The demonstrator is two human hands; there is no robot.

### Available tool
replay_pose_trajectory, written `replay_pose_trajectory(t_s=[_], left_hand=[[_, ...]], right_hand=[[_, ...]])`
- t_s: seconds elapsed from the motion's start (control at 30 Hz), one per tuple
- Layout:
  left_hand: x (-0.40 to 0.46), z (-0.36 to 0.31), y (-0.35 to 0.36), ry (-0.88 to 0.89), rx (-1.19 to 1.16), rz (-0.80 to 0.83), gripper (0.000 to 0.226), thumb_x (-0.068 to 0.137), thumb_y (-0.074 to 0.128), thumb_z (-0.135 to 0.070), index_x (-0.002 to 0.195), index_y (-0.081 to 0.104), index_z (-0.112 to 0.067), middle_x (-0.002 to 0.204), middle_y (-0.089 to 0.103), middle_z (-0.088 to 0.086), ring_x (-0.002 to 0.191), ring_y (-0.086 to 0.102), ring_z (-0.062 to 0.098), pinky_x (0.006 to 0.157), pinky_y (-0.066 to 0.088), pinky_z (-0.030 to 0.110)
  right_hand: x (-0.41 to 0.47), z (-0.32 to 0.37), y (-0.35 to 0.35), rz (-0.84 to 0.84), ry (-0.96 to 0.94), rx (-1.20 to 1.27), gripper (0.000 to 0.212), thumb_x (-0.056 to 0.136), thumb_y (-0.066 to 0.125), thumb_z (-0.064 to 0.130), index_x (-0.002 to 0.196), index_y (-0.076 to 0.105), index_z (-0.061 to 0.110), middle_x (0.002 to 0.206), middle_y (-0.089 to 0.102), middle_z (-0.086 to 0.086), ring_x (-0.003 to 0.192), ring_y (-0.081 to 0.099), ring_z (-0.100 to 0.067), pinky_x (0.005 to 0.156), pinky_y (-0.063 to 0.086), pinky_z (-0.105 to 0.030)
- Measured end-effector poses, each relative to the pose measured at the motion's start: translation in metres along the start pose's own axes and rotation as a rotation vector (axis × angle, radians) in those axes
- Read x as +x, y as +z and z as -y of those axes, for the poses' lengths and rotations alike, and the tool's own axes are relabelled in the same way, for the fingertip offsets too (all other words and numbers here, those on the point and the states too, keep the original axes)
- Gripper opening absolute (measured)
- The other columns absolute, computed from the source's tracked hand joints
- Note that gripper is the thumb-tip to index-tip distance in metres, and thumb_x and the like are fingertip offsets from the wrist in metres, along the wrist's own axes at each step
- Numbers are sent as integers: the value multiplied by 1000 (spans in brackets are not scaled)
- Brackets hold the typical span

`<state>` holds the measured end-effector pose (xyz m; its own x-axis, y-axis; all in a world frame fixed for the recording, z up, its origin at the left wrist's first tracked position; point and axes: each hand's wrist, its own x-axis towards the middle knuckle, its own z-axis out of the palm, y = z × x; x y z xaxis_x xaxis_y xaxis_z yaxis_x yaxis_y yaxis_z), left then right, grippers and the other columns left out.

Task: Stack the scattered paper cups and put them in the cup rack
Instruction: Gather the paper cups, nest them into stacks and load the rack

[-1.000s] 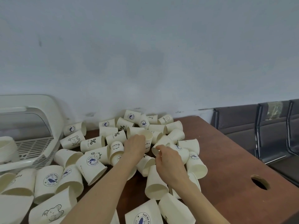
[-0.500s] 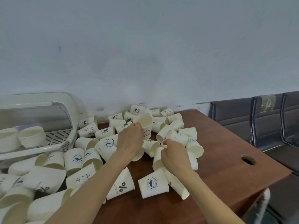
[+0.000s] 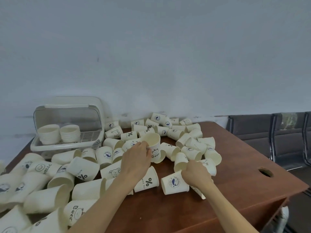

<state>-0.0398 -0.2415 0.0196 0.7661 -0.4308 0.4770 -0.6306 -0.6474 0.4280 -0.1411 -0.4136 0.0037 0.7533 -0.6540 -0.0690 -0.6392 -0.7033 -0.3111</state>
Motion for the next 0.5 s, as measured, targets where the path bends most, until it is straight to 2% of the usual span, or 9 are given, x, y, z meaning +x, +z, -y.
replay_pose_trajectory(t_s=[0.07,0.27,0.37,0.5], left_hand=[[-4,5,-5,-1,-2,-2,23,99,41,-33,105,58,-19,97,61,-5,90,58,16,74,47,32],[-12,14,-11,-19,-8,4,23,99,41,-34,105,58,-20,94,60,-6,86,57,15,72,46,30],[-16,15,-12,-26,-14,7,23,99,41,-33,104,58,-20,94,60,-6,86,58,16,74,47,32],[-17,18,-15,-28,-18,-3,22,99,40,-33,105,57,-20,95,61,-5,86,58,17,73,47,33]], right_hand=[[0,5,0,-2,2,11,1,82,45,13,83,45,14,83,50,0,83,52,-23,67,42,-32],[-3,17,6,46,-15,-12,5,84,46,21,80,46,18,89,56,-2,86,55,-23,67,41,-30],[-6,19,12,72,-12,-53,2,80,48,18,82,47,19,94,57,-3,87,53,-21,67,40,-29],[-5,22,8,45,-17,-37,15,80,48,15,70,38,20,78,50,1,81,52,-22,63,40,-29]])
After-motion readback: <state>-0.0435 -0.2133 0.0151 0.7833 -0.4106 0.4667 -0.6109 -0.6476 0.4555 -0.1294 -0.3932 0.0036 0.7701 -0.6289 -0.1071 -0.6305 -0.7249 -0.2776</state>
